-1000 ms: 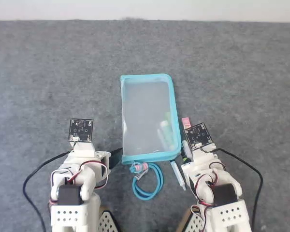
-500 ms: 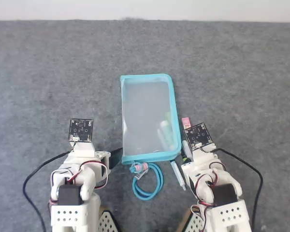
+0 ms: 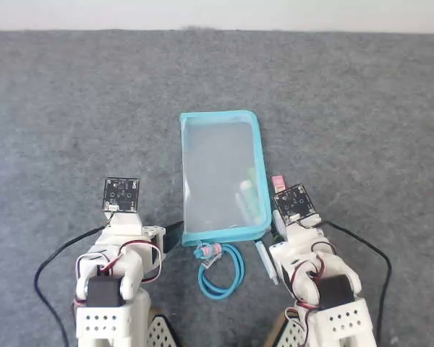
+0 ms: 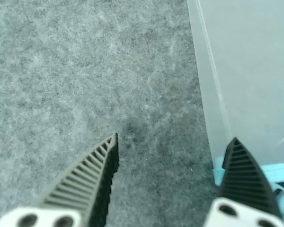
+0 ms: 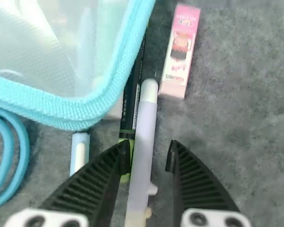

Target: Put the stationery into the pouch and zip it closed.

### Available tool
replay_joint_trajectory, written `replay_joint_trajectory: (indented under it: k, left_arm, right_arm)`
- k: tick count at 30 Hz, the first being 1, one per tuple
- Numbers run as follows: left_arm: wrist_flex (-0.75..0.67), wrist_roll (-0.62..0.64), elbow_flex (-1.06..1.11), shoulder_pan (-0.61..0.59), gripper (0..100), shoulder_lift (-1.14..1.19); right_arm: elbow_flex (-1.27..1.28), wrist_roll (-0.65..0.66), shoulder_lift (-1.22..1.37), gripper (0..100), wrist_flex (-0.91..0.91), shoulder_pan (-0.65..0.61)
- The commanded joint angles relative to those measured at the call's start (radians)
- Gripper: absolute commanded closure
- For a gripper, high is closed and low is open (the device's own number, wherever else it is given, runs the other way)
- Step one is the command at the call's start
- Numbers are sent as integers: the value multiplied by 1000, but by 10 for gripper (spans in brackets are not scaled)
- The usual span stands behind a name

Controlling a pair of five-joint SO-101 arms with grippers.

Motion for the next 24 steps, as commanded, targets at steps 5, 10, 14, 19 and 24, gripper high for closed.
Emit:
replay_joint_trajectory:
  k: [5, 10, 14, 19, 24]
  left_arm:
    - [2, 12, -7, -5, 664, -18]
    - [2, 12, -7, -5, 664, -18]
    - [2, 12, -7, -5, 664, -18]
    - [2, 12, -7, -5, 664, -18]
    - [2, 12, -7, -5, 664, -18]
  right_arm:
    - [-189, 127, -13, 857, -39, 68]
    - [-331, 127, 56, 855, 1, -13]
    - [-379, 126, 280, 854, -31, -174]
    - [-476, 124, 547, 856, -47, -308]
    - [-532, 124, 740, 855, -124, -311]
